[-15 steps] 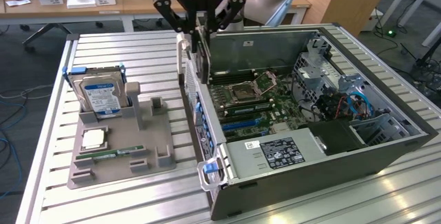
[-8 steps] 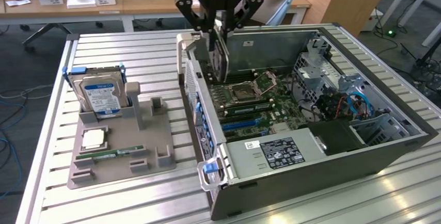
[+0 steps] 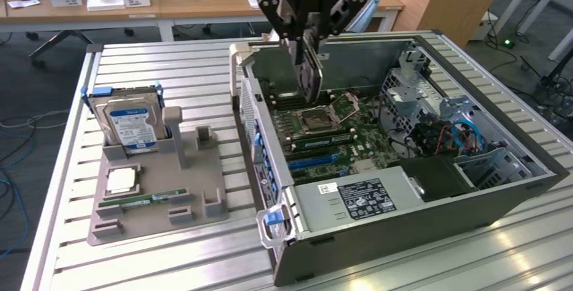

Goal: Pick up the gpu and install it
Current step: 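Pick up the gpu and move the gpu toward the slot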

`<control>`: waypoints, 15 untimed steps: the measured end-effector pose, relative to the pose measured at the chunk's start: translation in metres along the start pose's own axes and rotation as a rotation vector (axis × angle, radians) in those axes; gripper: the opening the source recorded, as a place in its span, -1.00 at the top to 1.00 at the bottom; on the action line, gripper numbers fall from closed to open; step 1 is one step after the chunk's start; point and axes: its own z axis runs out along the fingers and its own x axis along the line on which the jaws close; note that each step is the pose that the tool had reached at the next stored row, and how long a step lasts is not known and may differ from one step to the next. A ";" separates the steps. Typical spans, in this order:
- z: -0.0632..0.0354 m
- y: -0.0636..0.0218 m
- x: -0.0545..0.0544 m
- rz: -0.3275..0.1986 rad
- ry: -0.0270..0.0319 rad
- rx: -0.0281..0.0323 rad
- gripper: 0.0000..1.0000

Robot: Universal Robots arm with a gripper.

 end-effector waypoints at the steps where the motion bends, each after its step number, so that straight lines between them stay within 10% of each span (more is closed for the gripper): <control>1: 0.0001 0.0004 -0.004 0.000 0.0001 0.0000 0.47; 15: 0.0023 0.0048 -0.054 0.000 0.0000 -0.0001 0.47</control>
